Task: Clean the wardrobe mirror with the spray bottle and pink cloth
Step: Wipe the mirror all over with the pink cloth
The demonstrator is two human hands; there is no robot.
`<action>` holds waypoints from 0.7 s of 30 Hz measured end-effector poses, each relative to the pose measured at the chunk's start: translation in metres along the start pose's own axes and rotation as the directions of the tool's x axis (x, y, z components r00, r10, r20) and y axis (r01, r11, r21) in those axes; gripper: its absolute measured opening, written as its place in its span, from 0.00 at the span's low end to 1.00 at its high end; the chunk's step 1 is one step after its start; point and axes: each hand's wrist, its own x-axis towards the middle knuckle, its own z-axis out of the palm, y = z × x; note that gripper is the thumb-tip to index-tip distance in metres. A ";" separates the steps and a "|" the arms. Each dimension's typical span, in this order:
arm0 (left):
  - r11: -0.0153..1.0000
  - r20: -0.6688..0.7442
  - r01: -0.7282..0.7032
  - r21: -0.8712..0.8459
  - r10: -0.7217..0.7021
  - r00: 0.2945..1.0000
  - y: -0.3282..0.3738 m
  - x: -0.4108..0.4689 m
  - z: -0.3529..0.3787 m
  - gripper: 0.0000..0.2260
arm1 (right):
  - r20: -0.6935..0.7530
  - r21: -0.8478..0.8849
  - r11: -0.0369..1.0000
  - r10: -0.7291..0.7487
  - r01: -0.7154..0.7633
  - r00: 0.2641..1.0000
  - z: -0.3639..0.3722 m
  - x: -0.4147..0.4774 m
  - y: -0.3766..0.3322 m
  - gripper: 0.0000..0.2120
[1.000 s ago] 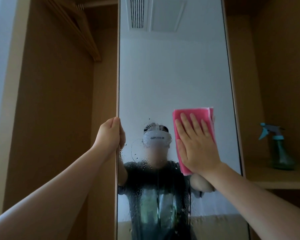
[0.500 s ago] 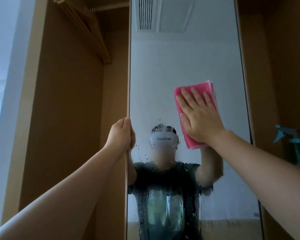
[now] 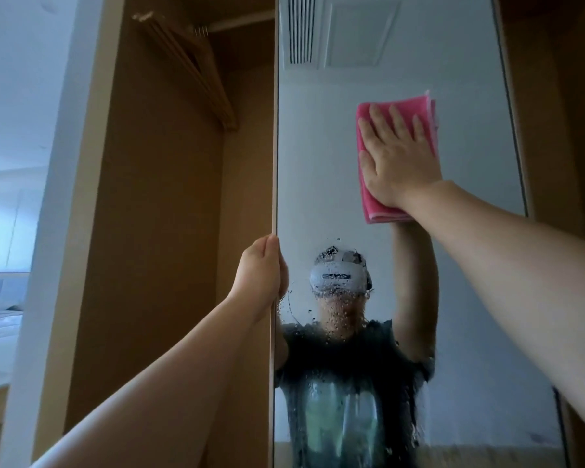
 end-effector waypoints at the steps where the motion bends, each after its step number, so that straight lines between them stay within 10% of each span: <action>1: 1.000 -0.003 0.004 -0.005 -0.004 1.000 -0.001 0.000 0.000 0.21 | -0.003 0.002 1.000 -0.004 0.004 1.000 0.000 -0.002 -0.001 0.31; 21: 0.999 -0.019 -0.027 0.041 0.028 0.999 0.003 -0.003 -0.001 0.21 | -0.028 0.012 0.994 -0.109 0.109 0.994 0.027 -0.135 -0.049 0.27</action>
